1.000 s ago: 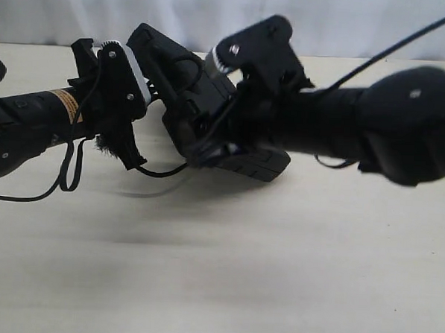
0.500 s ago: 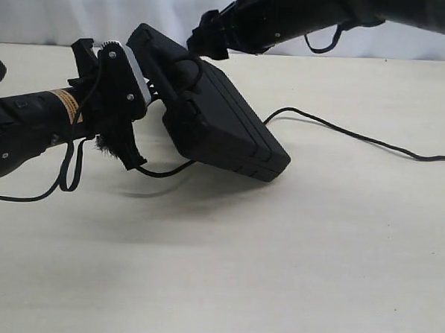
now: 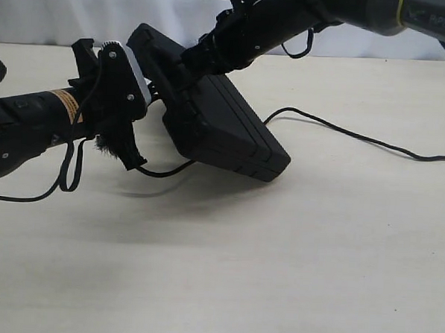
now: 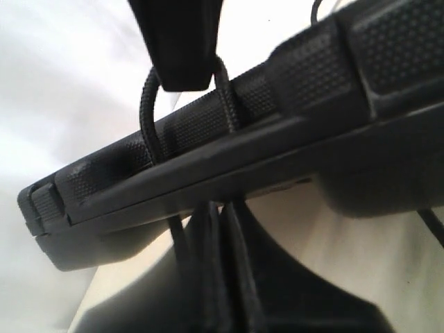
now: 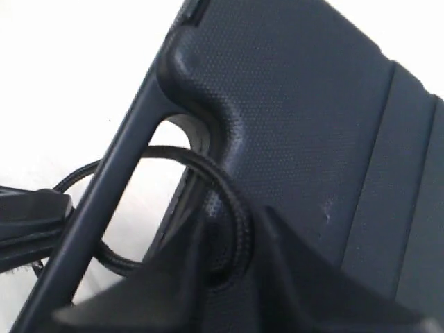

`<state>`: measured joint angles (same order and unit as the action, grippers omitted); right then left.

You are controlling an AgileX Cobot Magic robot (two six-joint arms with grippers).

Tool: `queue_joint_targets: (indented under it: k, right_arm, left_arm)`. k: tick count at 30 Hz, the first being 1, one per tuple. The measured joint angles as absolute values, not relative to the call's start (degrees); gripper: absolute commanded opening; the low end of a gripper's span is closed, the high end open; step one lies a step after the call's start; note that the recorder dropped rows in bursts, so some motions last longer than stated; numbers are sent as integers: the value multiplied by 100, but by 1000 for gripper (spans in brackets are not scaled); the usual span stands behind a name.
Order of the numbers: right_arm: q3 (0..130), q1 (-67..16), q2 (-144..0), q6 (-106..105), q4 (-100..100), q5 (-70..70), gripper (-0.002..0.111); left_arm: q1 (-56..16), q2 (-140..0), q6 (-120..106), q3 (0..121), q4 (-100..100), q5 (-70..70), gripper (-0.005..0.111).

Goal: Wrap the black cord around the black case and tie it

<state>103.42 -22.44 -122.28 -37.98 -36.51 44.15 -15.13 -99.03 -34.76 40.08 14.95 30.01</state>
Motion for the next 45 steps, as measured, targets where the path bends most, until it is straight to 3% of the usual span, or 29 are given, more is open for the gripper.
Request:
queue_joint_targets:
  k: [4,11,16,24,32,45]
  right_arm:
    - [10342,-2244,-12228,-3923,-3875,4415,5]
    - [10342,-2244,-12008,-3995,-3939,4506,5]
    - [10355,-2244,-11828,-3995,-3961,4518,5]
    - [10355,-2244,-11829,-3983,-3961,4601,5]
    - [10355,-2231,-11829,-3925,-3961,4625,5]
    - [10355,-2231,-11829,-3859,-3961,4660,5]
  left_arm:
    - [-1513,-9903,-3476,4008,1495,3001,4]
    - [-1618,-9814,-3476,4008,1484,2859,37]
    - [-1761,-9473,-3476,4008,1474,2429,53]
    - [-1761,-8954,-3476,4008,70,1811,54]
    - [-1771,-9413,-3476,4008,-310,1629,54]
    - [-1743,-10570,-2453,4045,400,2927,54]
